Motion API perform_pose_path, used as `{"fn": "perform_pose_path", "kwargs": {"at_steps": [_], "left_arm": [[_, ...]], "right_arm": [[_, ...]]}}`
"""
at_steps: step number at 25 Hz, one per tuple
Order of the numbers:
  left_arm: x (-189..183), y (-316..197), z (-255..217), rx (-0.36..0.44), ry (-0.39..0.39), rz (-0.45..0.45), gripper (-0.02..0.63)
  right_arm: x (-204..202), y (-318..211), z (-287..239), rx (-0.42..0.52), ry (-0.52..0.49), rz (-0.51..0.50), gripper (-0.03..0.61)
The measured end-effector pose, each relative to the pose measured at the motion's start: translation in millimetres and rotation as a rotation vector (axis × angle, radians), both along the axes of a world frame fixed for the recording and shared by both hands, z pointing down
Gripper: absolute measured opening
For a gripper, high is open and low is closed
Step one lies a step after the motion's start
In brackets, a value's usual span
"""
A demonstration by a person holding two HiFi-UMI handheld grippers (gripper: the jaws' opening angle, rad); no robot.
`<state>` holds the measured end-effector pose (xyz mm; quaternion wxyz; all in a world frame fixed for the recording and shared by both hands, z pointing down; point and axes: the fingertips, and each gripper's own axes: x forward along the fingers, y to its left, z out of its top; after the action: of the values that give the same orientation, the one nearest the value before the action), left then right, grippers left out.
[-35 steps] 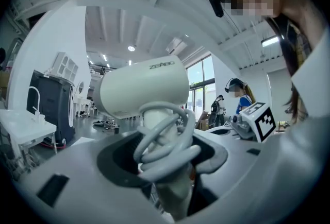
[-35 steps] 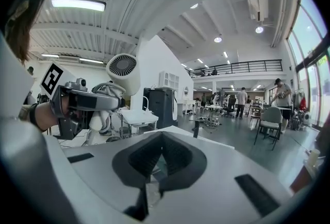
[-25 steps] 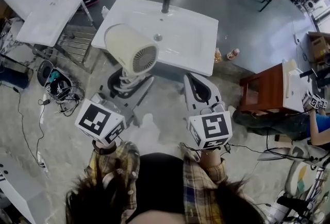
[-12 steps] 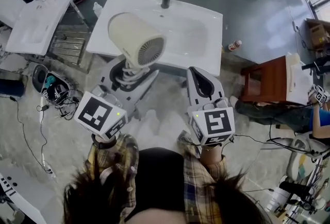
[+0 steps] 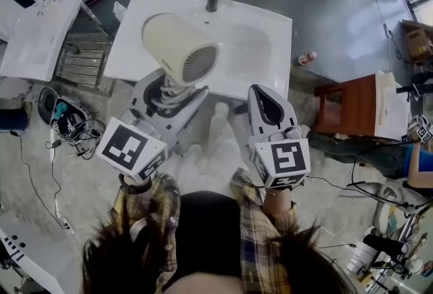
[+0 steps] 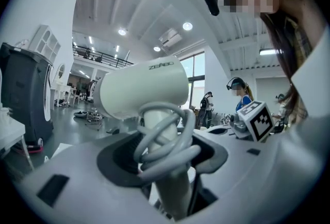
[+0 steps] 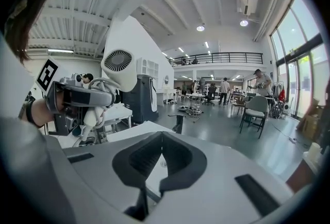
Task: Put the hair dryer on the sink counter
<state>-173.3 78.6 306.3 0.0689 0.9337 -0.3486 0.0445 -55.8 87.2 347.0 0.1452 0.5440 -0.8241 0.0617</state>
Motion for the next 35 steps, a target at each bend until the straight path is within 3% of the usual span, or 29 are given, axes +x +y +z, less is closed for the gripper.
{"fn": "perform_pose_path", "kwargs": {"at_steps": [12,24,35], "left_arm": [[44,-112,-16,0.023,-0.008,-0.032,0.258],[117,-197,-23,0.008,-0.028,-0.019,0.258],[159,-237,-4,-0.034,-0.108,-0.010,0.258]], "right_arm": [[53,-120,-15,0.024,0.006,-0.020,0.015],[112,-210,-17,0.020,-0.007,-0.039,0.015],[135,-248,-2,-0.028,-0.024,-0.075,0.015]]}}
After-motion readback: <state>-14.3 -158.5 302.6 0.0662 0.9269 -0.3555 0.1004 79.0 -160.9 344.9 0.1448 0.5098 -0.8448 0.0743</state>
